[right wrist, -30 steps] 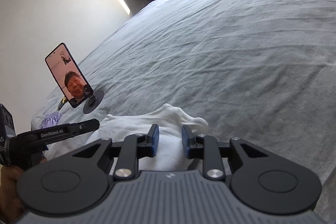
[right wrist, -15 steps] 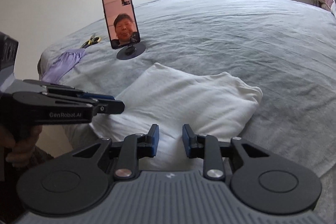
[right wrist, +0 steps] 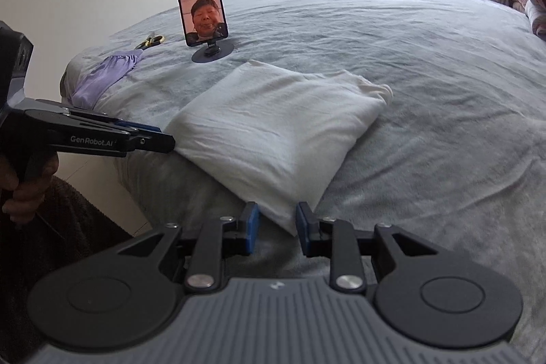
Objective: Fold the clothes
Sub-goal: 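Open both grippers and release the folded pants, then withdraw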
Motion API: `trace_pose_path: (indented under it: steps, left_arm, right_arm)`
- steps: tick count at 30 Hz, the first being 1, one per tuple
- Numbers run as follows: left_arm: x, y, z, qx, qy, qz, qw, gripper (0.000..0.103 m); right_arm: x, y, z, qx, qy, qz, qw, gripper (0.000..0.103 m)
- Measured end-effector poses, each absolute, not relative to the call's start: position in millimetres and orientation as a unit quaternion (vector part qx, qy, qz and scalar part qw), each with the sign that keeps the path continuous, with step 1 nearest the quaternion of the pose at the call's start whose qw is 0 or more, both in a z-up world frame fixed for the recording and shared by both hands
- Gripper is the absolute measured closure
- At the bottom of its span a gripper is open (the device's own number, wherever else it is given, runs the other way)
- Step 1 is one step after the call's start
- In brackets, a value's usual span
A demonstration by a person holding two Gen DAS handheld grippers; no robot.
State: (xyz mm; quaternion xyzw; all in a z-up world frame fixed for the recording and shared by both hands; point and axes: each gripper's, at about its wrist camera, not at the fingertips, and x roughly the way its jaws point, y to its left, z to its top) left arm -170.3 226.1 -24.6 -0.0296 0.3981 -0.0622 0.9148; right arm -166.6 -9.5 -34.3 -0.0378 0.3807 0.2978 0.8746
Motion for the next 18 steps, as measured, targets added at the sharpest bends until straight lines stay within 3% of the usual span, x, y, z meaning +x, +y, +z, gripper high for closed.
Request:
trace_pose_path:
  steps: [2,6,9,13,18]
  left_arm:
    - [-174,224,-25,-0.018,0.406,-0.067,0.911,0.073]
    - [-179,224,-21,-0.015,0.417,-0.083,0.905,0.056]
    - [-178,225,-17,-0.022,0.422,-0.092,0.902,0.044]
    - [-171,223,-10,-0.025,0.423,-0.094,0.901,0.038]
    - [-160,220,-1,-0.025,0.421,-0.106,0.901,0.024]
  right_arm:
    - [-168,-12,-36,-0.037,0.397,0.290,0.870,0.074]
    - [-173,-16,-29,-0.044,0.410,0.280,0.867,0.070]
    - [-173,-18,-22,-0.049,0.415,0.264,0.869,0.059]
    - [-168,-24,-15,-0.042,0.416,0.257,0.871,0.055]
    - [-159,-28,-9,-0.034,0.416,0.255,0.872,0.050]
